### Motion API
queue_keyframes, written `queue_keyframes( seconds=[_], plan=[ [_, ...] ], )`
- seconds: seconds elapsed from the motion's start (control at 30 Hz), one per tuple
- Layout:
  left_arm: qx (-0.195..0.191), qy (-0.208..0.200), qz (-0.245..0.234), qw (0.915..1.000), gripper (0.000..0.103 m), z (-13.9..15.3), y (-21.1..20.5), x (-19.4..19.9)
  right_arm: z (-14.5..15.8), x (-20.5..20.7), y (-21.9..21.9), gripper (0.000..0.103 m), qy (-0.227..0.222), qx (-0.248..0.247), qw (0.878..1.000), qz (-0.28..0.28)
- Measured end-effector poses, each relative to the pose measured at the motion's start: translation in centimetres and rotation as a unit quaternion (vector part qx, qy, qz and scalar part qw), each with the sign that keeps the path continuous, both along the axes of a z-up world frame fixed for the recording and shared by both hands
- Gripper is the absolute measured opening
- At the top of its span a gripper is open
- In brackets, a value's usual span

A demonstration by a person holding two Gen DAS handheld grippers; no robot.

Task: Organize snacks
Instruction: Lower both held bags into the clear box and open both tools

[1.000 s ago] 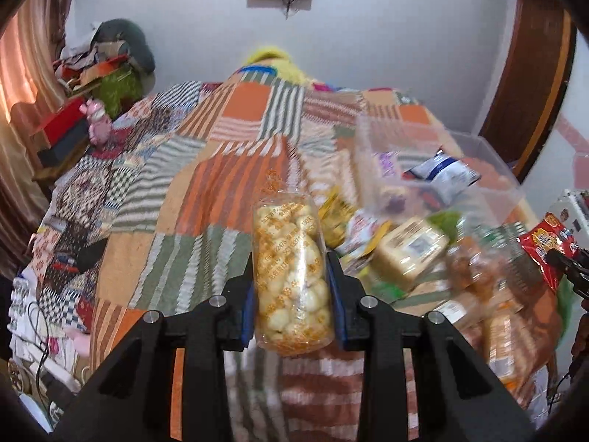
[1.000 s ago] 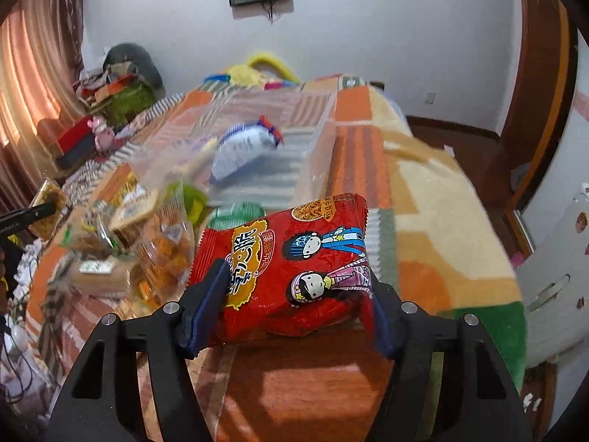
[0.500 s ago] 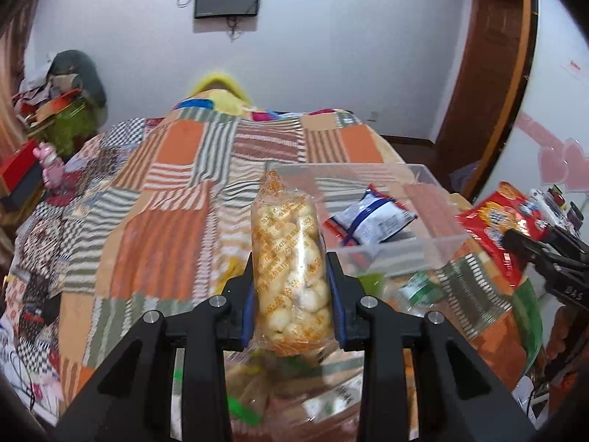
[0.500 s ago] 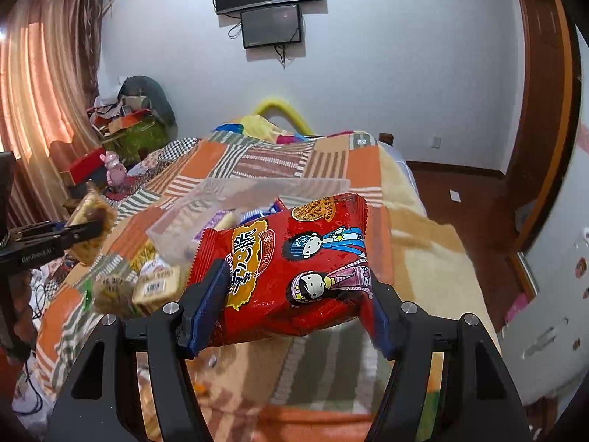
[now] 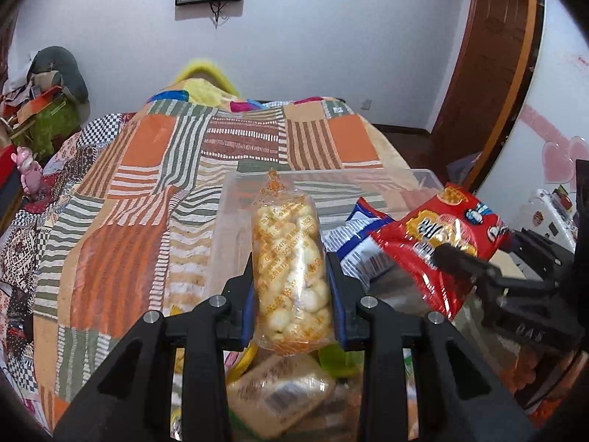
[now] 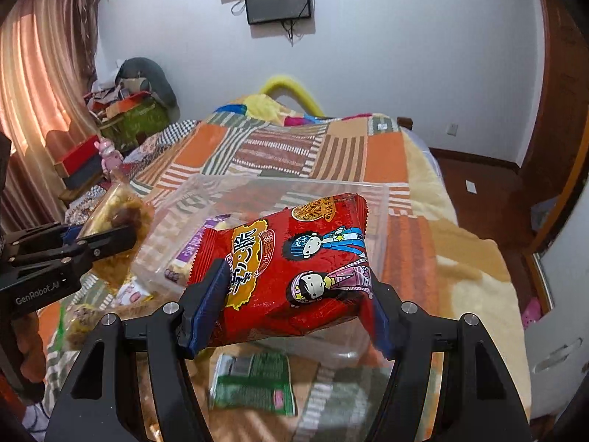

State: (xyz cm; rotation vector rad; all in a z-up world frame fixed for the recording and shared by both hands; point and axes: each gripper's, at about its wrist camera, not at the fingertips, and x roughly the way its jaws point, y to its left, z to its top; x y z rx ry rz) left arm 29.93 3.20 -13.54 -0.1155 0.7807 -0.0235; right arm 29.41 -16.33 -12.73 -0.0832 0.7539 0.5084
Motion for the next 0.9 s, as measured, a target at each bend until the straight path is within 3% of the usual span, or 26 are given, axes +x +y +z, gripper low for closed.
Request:
queue_keyframes(
  seconds=[0.2, 0.37, 0.67, 0.77, 0.9],
  plan=[
    [0.030, 0.000, -0.003, 0.9995, 0.033, -1.2, -1.1, 2.4, -1.2, 0.7, 0.4, 0.062, 0.015, -0.003, 1.000, 0.006],
    [0.013, 0.022, -0.009, 0.9996, 0.033, -2.5, -1.6, 4.2, -1.4, 1.5, 0.4, 0.062, 0.018, 0.005, 1.000, -0.003],
    [0.025, 0.048, -0.018, 0.9984, 0.034, -4.1, -2.4, 4.7, -1.4, 2.0, 1.2, 0.062, 0.000, -0.036, 0.999, -0.010],
    [0.028, 0.043, -0.018, 0.9985, 0.043, -3.4, -2.4, 4.1, -1.6, 1.8, 1.9, 0.064, -0.012, -0.078, 0.997, -0.012],
    [0.026, 0.025, -0.013, 0.9993, 0.055, -1.9, -1.9, 2.6, -1.4, 0.9, 1.2, 0.067, -0.004, -0.073, 0.997, -0.003]
  ],
)
